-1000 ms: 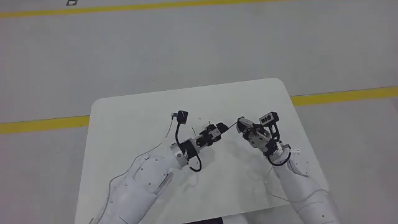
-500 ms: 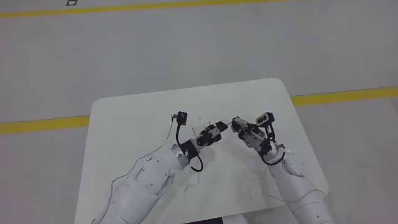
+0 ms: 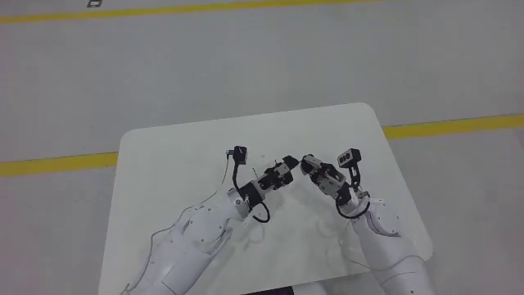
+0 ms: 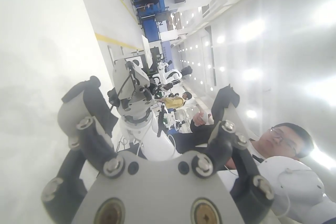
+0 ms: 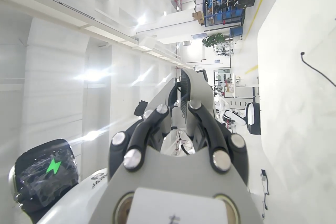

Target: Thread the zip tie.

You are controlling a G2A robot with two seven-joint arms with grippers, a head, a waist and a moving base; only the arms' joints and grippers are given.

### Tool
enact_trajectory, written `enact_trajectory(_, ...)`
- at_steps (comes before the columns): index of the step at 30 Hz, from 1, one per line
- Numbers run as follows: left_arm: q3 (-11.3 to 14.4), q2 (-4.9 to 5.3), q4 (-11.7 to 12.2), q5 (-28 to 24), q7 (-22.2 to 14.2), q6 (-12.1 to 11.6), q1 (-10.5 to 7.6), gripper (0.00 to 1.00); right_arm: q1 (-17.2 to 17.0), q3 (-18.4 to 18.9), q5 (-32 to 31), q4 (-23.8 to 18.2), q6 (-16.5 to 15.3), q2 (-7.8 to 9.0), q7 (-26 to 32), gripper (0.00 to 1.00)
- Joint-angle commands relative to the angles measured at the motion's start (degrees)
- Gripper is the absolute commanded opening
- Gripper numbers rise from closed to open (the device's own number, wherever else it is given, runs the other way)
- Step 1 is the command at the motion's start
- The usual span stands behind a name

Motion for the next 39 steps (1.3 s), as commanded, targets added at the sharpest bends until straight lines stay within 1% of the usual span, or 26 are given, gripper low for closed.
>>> enact_trajectory(1,0.09,-0.08,0.15,-0.15,0.03,0.0,-0.13,0.78,-0.03,0.44,-1.04,0.02,0.0,-0.45,-0.05,0.0)
enact_trajectory(2,0.13,-0.13,0.23,-0.2,0.08,0.0,-0.18,0.72,-0.08,0.66,-1.36,0.06,0.0,-0.78,-0.02,0.0)
enact_trajectory(3,0.14,-0.16,0.26,-0.26,0.16,0.0,-0.19,0.69,-0.13,0.77,-0.78,0.13,0.0,-1.08,0.13,0.0)
enact_trajectory(6,0.09,-0.24,0.47,-0.23,0.55,0.0,-0.21,0.69,-0.27,1.51,2.15,0.54,0.0,-1.96,2.4,0.0)
enact_trajectory(8,0.07,-0.29,0.48,-0.26,0.71,0.0,-0.16,0.7,-0.18,2.14,2.25,1.04,0.0,-2.42,3.58,0.0)
enact_trajectory(9,0.06,-0.32,0.4,-0.42,0.79,0.0,-0.1,0.68,-0.2,2.17,2.75,1.37,0.0,-2.66,4.0,0.0)
enact_trajectory(11,0.06,-0.36,0.27,-0.53,0.76,0.0,-0.01,0.61,-0.07,2.63,1.51,1.66,0.0,-2.99,4.33,0.0)
enact_trajectory(13,0.01,-0.39,0.2,-0.54,0.67,0.0,0.06,0.58,-0.07,2.97,0.87,1.85,0.0,-3.46,4.36,0.0)
enact_trajectory(16,-0.06,-0.44,0.2,-0.58,0.47,0.0,0.12,0.47,-0.14,3.56,-0.46,1.76,0.0,-4.08,4.25,0.0)
enact_trajectory(22,-0.16,-0.51,0.31,-0.45,0.3,0.0,0.29,0.4,-0.35,4.62,-1.95,1.47,0.0,-5.26,4.72,0.0)
enact_trajectory(29,-0.12,-0.62,0.73,-0.01,0.36,0.0,0.38,0.32,-0.61,5.61,-2.08,1.05,0.0,-6.51,6.08,0.0)
enact_trajectory(30,-0.1,-0.64,0.8,-0.05,0.31,0.0,0.39,0.29,-0.63,5.72,-2.27,0.98,0.0,-6.67,6.16,0.0)
enact_trajectory(32,-0.06,-0.67,0.91,-0.11,0.16,0.0,0.36,0.08,-0.68,5.9,-2.84,0.89,0.0,-7.03,6.21,0.0)
enact_trajectory(34,-0.03,-0.69,1.01,-0.13,0.0,0.0,0.34,0.02,-0.75,6.06,-3.3,0.78,0.0,-7.34,6.3,0.0)
enact_trajectory(36,0.01,-0.72,1.11,-0.14,-0.14,0.0,0.34,0.0,-0.87,6.3,-3.68,0.61,0.0,-7.68,6.5,0.0)
enact_trajectory(39,0.0,-0.73,1.33,-0.04,-0.22,0.0,0.35,0.0,-0.99,6.71,-4.39,0.32,0.0,-8.14,6.81,0.0)
